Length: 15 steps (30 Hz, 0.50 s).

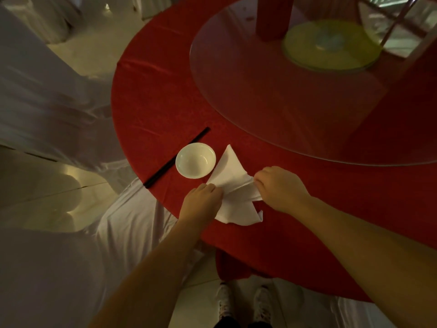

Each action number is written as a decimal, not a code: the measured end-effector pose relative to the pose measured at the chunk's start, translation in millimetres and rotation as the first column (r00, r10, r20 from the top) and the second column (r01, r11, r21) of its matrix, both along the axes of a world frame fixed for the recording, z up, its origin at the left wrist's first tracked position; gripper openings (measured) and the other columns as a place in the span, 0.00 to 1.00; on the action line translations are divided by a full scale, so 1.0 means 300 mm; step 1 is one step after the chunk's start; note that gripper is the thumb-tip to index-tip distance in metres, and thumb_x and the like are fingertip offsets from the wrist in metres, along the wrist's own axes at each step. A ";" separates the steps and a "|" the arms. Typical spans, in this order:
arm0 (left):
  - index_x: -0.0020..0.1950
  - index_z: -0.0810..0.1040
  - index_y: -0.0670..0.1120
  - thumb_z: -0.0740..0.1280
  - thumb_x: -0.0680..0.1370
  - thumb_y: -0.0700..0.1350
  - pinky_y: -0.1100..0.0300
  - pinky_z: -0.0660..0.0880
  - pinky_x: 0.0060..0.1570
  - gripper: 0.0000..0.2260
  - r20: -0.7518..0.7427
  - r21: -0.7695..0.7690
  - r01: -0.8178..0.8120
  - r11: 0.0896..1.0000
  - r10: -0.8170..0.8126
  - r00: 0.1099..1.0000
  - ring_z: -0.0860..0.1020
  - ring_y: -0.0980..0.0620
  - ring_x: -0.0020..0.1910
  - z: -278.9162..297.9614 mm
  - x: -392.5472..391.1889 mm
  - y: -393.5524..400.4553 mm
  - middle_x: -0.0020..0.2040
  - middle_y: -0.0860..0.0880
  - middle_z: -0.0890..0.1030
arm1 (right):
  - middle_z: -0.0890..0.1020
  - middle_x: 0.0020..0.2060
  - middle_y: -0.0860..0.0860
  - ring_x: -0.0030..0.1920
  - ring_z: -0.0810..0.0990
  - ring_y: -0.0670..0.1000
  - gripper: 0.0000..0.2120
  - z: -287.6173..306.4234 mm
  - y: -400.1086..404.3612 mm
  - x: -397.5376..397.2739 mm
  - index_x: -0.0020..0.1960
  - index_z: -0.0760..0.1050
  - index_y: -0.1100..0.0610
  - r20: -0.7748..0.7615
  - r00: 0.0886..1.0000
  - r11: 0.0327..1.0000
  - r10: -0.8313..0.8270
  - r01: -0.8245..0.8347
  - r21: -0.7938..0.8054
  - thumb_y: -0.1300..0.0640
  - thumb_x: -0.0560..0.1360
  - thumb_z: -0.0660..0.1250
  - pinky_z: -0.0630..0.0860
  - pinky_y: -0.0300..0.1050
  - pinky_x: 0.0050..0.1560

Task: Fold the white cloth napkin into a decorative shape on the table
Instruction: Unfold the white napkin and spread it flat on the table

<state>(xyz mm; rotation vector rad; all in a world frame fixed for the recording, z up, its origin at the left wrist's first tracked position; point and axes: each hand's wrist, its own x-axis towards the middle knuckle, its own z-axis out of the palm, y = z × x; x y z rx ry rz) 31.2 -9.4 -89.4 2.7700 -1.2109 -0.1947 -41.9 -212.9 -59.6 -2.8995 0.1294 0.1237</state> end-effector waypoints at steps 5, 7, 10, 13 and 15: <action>0.55 0.78 0.45 0.61 0.80 0.46 0.52 0.78 0.44 0.10 -0.022 -0.183 -0.092 0.979 0.089 0.996 0.77 0.48 0.49 0.093 0.002 0.001 0.50 0.48 0.80 | 0.78 0.47 0.50 0.43 0.78 0.55 0.11 0.167 -0.043 0.013 0.54 0.73 0.54 0.147 0.988 0.996 -0.041 0.029 0.084 0.52 0.81 0.54 0.75 0.51 0.41; 0.56 0.79 0.45 0.61 0.80 0.46 0.52 0.78 0.44 0.10 -0.033 -0.217 -0.113 0.970 0.108 0.994 0.77 0.49 0.49 0.131 0.009 0.006 0.51 0.48 0.80 | 0.78 0.48 0.50 0.41 0.79 0.56 0.11 0.245 -0.073 0.005 0.54 0.73 0.53 0.189 0.980 0.997 -0.056 0.044 0.066 0.51 0.81 0.53 0.76 0.53 0.40; 0.57 0.78 0.45 0.61 0.79 0.45 0.52 0.76 0.42 0.10 -0.046 -0.265 -0.123 0.956 0.115 0.992 0.76 0.48 0.50 0.196 0.025 0.001 0.52 0.48 0.79 | 0.78 0.47 0.49 0.42 0.79 0.55 0.11 0.362 -0.114 -0.031 0.53 0.75 0.51 0.207 0.976 0.998 -0.062 0.057 0.029 0.50 0.80 0.55 0.76 0.54 0.43; 0.56 0.79 0.46 0.61 0.79 0.44 0.54 0.73 0.42 0.10 -0.051 -0.318 -0.135 0.939 0.125 0.991 0.76 0.49 0.48 0.266 0.042 -0.028 0.51 0.48 0.79 | 0.79 0.46 0.48 0.44 0.79 0.52 0.10 0.471 -0.146 -0.086 0.52 0.77 0.50 0.201 0.978 0.998 -0.053 0.059 -0.023 0.50 0.80 0.57 0.76 0.53 0.45; 0.53 0.81 0.47 0.61 0.78 0.44 0.59 0.69 0.41 0.10 -0.059 -0.370 -0.132 0.920 0.118 0.991 0.74 0.54 0.43 0.319 0.046 -0.057 0.48 0.50 0.79 | 0.79 0.45 0.46 0.44 0.79 0.50 0.11 0.543 -0.168 -0.127 0.52 0.79 0.49 0.212 0.974 0.996 -0.082 0.088 -0.017 0.49 0.79 0.59 0.75 0.51 0.45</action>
